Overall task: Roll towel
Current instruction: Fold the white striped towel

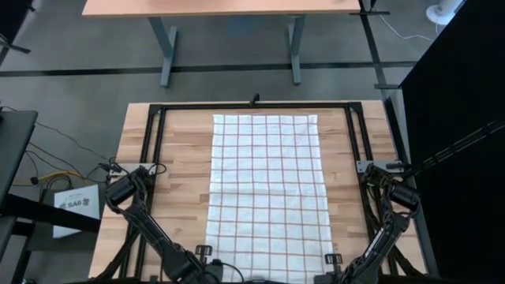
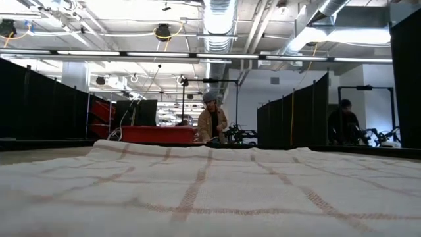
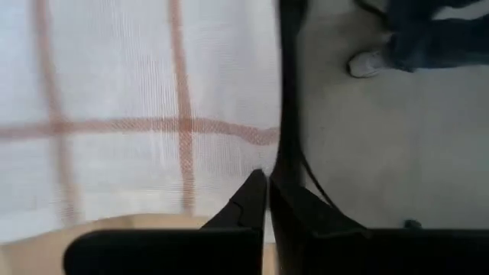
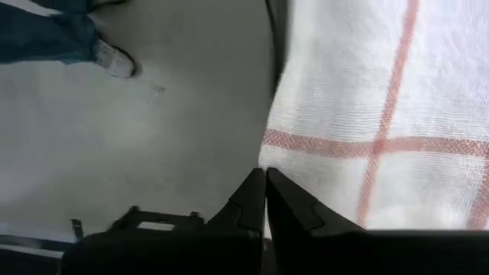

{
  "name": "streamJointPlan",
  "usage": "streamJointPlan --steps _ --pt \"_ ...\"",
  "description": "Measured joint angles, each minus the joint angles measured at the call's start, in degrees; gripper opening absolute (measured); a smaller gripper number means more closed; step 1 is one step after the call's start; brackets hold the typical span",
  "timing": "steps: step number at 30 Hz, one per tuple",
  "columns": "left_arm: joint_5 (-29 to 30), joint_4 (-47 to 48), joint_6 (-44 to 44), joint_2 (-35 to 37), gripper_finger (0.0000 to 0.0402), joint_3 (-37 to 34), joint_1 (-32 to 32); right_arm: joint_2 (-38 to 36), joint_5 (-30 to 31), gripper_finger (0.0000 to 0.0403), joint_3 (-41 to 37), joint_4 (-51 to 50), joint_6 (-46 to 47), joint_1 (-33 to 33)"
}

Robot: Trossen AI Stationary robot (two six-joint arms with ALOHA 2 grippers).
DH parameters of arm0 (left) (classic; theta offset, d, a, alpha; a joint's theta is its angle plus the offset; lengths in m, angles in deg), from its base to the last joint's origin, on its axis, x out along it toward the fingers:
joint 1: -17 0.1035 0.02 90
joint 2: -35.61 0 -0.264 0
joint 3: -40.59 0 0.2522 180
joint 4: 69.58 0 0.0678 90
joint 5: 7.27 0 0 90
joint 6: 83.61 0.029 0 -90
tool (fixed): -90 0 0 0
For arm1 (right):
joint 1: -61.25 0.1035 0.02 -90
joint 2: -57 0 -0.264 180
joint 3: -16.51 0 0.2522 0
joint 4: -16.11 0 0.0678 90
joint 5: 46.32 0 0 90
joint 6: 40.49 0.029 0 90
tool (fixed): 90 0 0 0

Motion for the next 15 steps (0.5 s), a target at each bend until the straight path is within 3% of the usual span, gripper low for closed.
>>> streamJointPlan --steps 15 --pt "1.38 18.55 0.78 0.13 0.0 14.17 -0.24 -0.13 1.75 0.0 12.93 -21.22 0.45 0.65"
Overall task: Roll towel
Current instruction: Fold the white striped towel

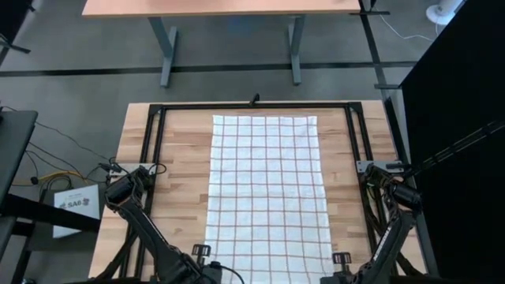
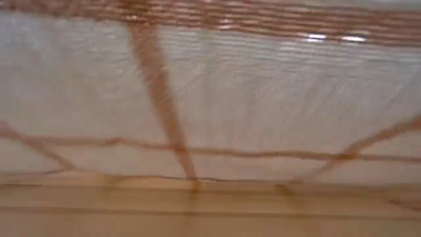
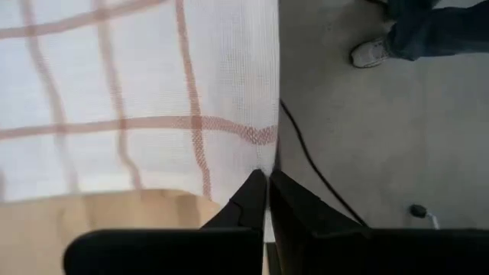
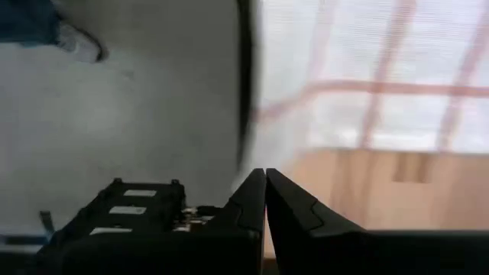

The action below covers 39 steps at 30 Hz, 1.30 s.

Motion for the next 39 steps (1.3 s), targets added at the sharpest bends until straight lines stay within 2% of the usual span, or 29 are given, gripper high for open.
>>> streamJointPlan --steps 8,18,27,35,37,39 --pt "4.69 8.69 0.79 0.13 0.0 6.87 0.95 -0.23 3.48 0.0 6.95 -6.52 0.95 -2.91" --pt "5.55 10.98 3.74 0.24 0.0 7.66 1.64 -0.3 4.46 0.0001 6.68 -3.5 2.58 -3.63" --pt "5.47 11.12 3.55 0.24 0.0 7.66 1.66 -0.14 3.47 0.0069 0.81 9.55 5.41 -2.89" --pt "6.71 11.83 3.55 0.24 0.0 7.66 1.77 -0.09 3.35 0.0195 -5.71 25.02 3.5 -2.19" --pt "7.72 11.9 3.48 0.24 0.0 7.66 1.77 -0.04 3.38 0.0213 -7.07 27.22 4.15 -1.64" --pt "8.34 11.97 3.35 0.24 0.0 7.66 1.77 0.19 3.39 0.0217 -7.65 25.21 6.04 -1.26"
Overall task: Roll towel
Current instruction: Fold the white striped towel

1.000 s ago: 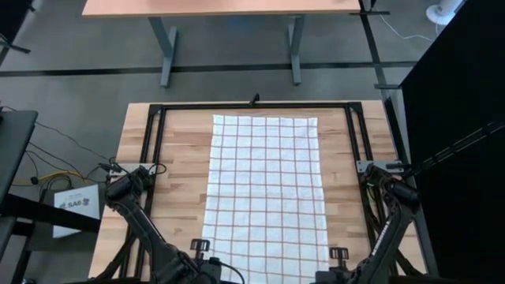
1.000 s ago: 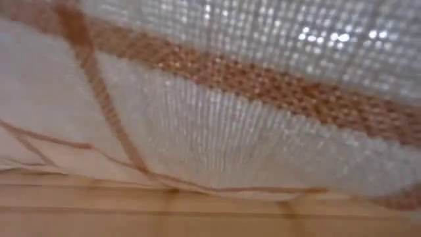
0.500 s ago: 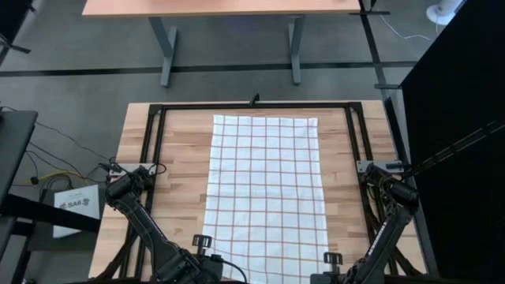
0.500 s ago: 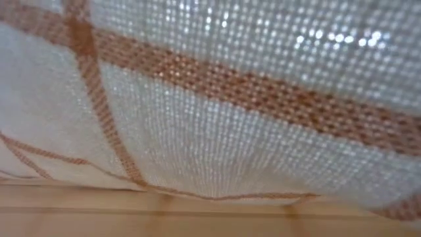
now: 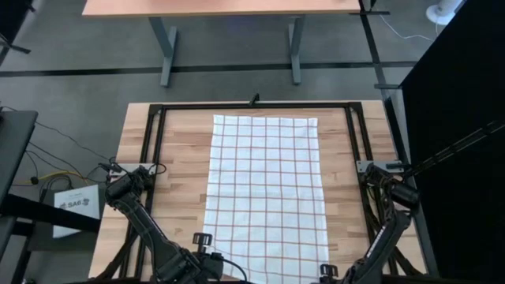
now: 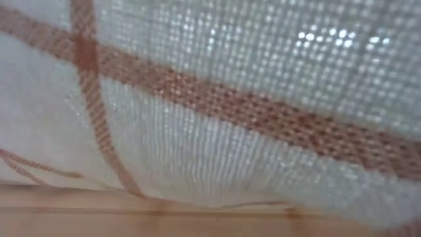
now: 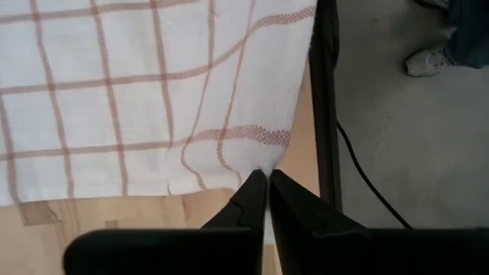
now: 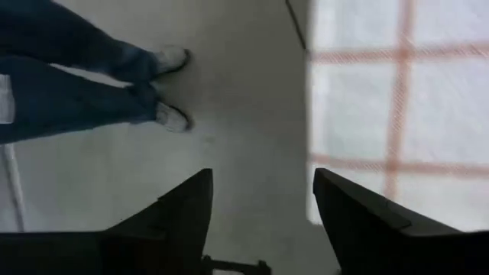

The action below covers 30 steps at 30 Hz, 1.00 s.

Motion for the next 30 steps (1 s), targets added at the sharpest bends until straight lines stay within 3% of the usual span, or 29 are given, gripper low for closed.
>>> streamJointPlan --steps 3,8,19,22,26,30 --pt "0.65 0.03 0.0 0.0 0.0 0.0 0.0 1.37 0.0 0.021 -0.13 -2.81 1.22 0.75" --pt "1.45 0.11 0.37 0.0 0.0 0.0 0.0 4.38 -1.61 0.0201 -0.04 2.57 1.85 1.95" --pt "3.78 1.96 0.2 0.0 0.0 -0.03 0.04 5.42 -1.79 0.02 0.0 -1.76 4.28 2.1" --pt "3.81 1.96 -0.06 0.0 0.0 -0.04 0.07 5.42 -2.11 0.02 0.0 4.18 5.89 2.72" --pt "3.79 1.88 -0.31 0.0 0.0 -0.04 0.04 5.4 -1.4 0.02 0.04 7.94 14.8 4.98" --pt "3.81 1.84 -0.43 0.0 0.0 -0.04 0.12 5.4 5.34 0.02 0.04 7.74 29.23 9.03"
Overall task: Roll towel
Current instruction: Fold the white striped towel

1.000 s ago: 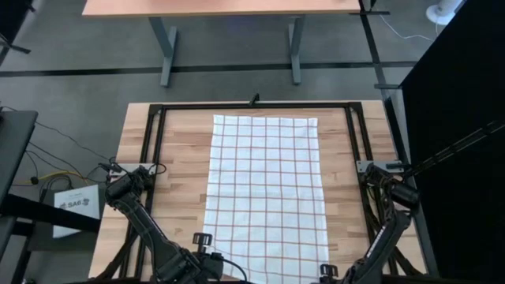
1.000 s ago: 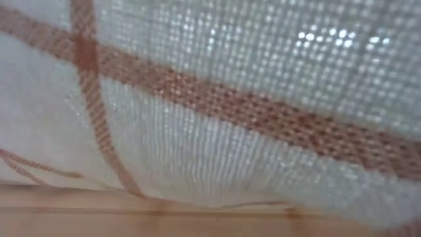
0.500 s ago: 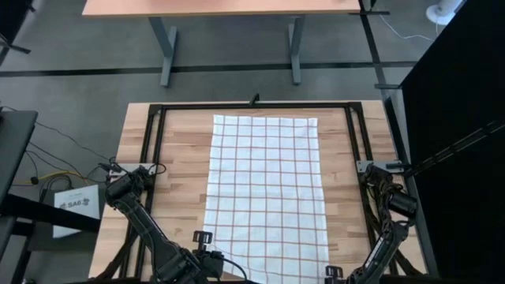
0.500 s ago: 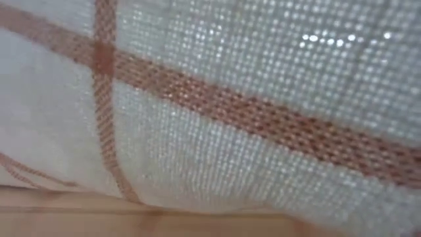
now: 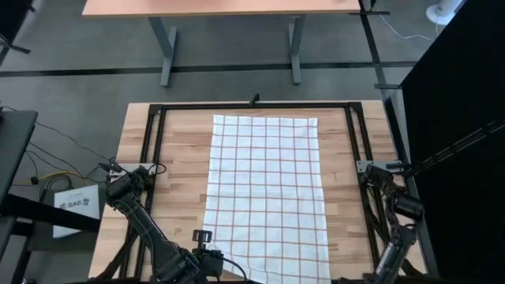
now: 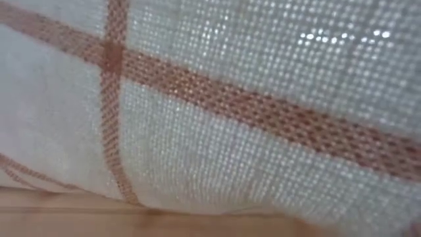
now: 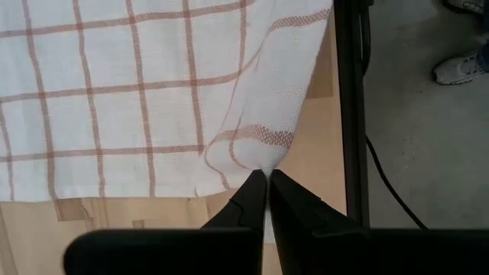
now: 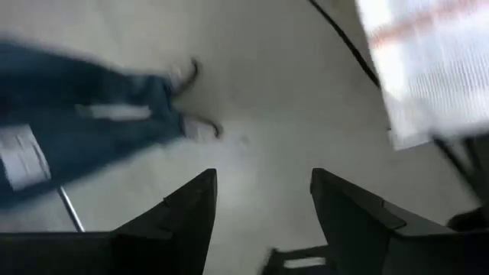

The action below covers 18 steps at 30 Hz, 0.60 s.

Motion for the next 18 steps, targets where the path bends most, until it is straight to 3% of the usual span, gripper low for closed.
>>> streamJointPlan --steps 8,18 --pt "0.13 0.0 0.39 0.0 0.0 0.0 0.39 -0.08 15.18 0.02 -1.06 -7.47 26.72 5.15" --pt "0.13 -0.28 -0.01 0.0 0.0 -0.02 0.31 -0.01 17.47 0.02 -8.96 3.68 27.62 3.45"
